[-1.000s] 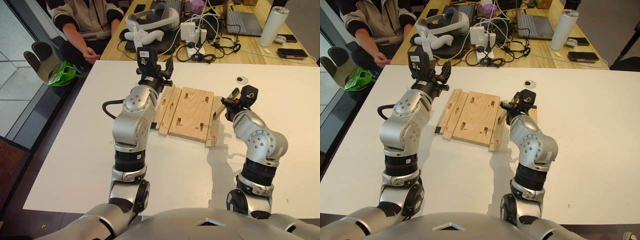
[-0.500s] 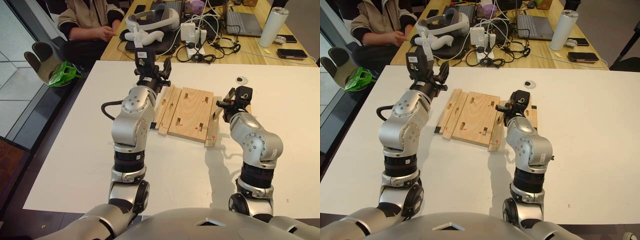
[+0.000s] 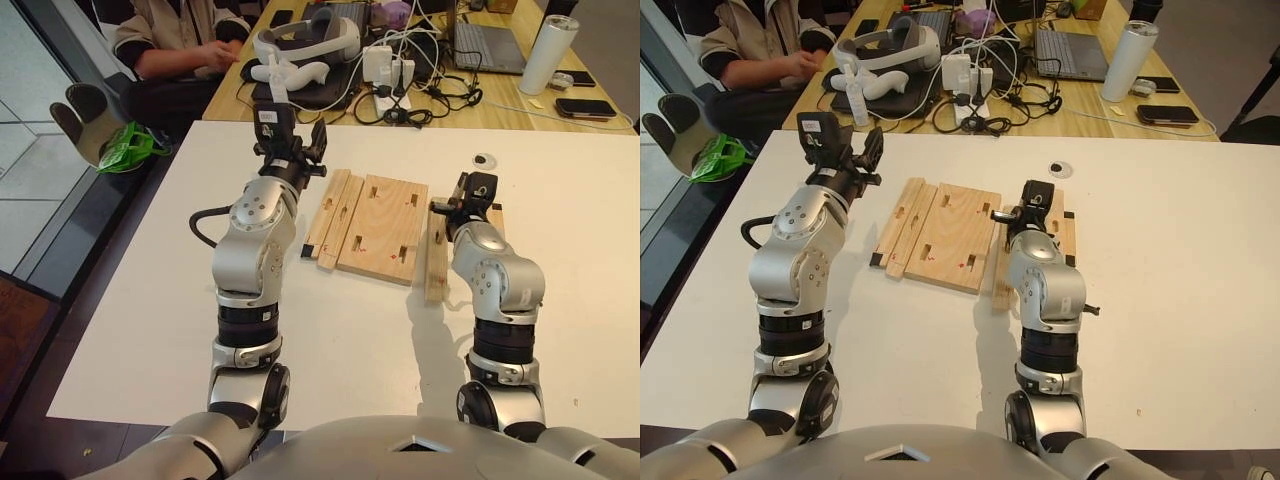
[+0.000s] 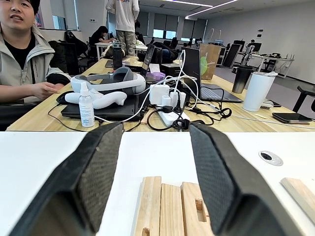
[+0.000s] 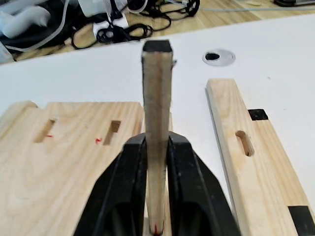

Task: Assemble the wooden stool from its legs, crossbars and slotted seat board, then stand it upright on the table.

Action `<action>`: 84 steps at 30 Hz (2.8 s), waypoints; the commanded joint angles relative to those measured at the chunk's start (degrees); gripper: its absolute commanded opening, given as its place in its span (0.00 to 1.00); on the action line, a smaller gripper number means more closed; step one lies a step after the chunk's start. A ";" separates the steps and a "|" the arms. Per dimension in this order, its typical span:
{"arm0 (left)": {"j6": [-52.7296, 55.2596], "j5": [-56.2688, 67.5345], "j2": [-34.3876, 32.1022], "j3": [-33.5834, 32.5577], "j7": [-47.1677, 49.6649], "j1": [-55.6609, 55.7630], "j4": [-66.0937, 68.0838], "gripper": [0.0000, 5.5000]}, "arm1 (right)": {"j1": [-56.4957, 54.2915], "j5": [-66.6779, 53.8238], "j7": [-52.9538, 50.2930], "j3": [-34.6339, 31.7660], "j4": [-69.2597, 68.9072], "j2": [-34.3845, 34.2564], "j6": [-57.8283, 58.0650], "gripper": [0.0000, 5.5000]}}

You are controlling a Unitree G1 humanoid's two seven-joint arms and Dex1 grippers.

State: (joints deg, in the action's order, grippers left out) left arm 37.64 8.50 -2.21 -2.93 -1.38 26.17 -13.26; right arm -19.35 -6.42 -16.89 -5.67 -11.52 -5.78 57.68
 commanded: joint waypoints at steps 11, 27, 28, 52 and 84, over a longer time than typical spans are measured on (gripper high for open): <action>-1.19 -0.07 -0.19 -0.84 0.39 0.00 0.10 0.45 | 4.62 2.26 5.23 4.89 -5.16 1.99 1.05 0.07; -1.40 2.78 0.38 -0.11 -4.00 12.39 12.66 0.45 | -8.81 -16.24 49.93 8.19 -1.56 17.55 -20.76 0.07; 0.25 3.72 1.23 1.42 -4.99 11.65 10.88 0.45 | -9.19 -15.89 50.58 8.86 -0.68 17.60 -21.66 0.07; 6.61 2.46 -1.81 8.95 -7.18 5.32 1.13 0.45 | -10.37 -11.99 45.89 8.10 4.28 17.09 -27.03 0.07; -41.94 -25.56 -16.28 14.08 -15.42 55.90 23.66 0.45 | -7.04 -11.44 31.86 0.46 -0.27 18.82 -20.05 0.07</action>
State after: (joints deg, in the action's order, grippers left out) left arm -5.29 -16.38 -18.90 12.03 -17.22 82.29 11.88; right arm -28.64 -16.77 15.10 -4.16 -8.41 11.97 35.32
